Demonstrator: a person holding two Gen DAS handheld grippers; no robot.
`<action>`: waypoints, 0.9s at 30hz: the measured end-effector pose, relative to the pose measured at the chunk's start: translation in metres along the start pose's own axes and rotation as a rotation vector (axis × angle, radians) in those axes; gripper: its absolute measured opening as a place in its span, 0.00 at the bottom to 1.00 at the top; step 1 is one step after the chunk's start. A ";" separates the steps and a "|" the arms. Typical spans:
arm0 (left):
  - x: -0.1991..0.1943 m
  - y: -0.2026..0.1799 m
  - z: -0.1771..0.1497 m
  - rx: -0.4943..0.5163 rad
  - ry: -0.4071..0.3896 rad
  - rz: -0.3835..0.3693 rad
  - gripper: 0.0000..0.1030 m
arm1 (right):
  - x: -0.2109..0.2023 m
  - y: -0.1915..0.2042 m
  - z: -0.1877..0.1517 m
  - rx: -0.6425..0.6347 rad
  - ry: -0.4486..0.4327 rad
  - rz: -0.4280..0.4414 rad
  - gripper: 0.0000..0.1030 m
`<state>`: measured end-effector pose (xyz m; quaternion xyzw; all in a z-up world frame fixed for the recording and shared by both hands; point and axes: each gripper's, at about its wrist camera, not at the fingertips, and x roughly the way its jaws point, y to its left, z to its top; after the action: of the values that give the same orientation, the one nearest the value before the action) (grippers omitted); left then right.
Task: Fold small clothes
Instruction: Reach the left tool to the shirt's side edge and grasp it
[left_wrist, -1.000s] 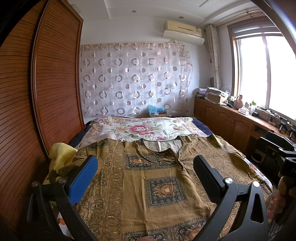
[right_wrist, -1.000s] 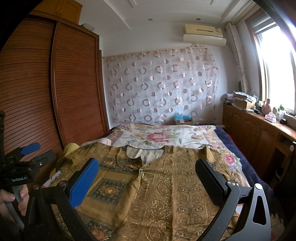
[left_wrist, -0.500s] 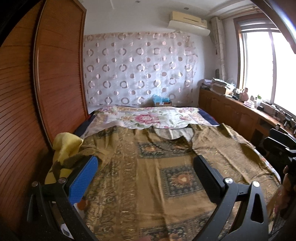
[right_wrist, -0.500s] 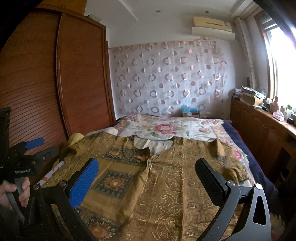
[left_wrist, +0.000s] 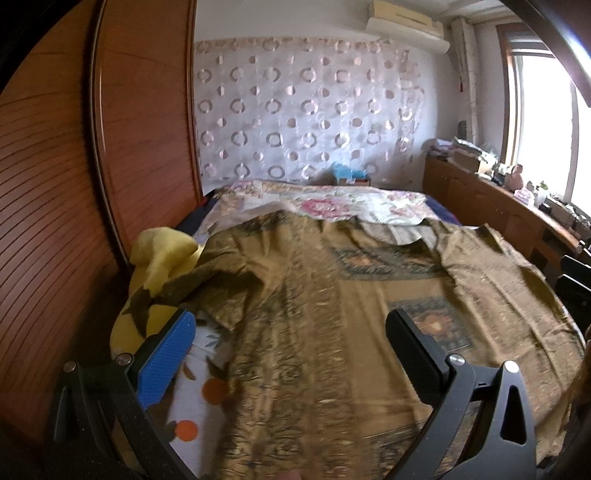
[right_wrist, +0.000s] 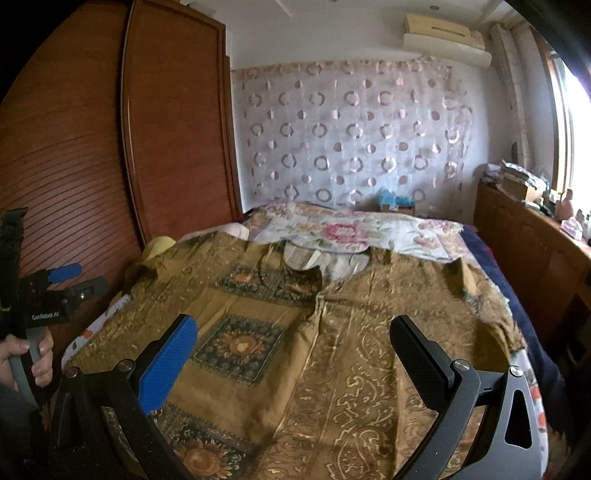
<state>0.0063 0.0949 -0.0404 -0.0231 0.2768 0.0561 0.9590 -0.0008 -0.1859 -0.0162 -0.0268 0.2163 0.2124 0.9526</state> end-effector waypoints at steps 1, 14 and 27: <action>0.006 0.005 -0.001 0.003 0.013 0.002 1.00 | 0.002 0.001 -0.001 -0.001 0.006 0.003 1.00; 0.063 0.063 -0.011 -0.004 0.156 -0.014 1.00 | 0.012 0.003 0.004 -0.035 0.102 0.054 1.00; 0.118 0.095 0.024 0.011 0.210 0.028 0.81 | 0.027 0.018 0.019 -0.102 0.107 0.099 1.00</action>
<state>0.1068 0.2026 -0.0845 -0.0195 0.3766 0.0654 0.9239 0.0212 -0.1563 -0.0096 -0.0758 0.2568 0.2680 0.9255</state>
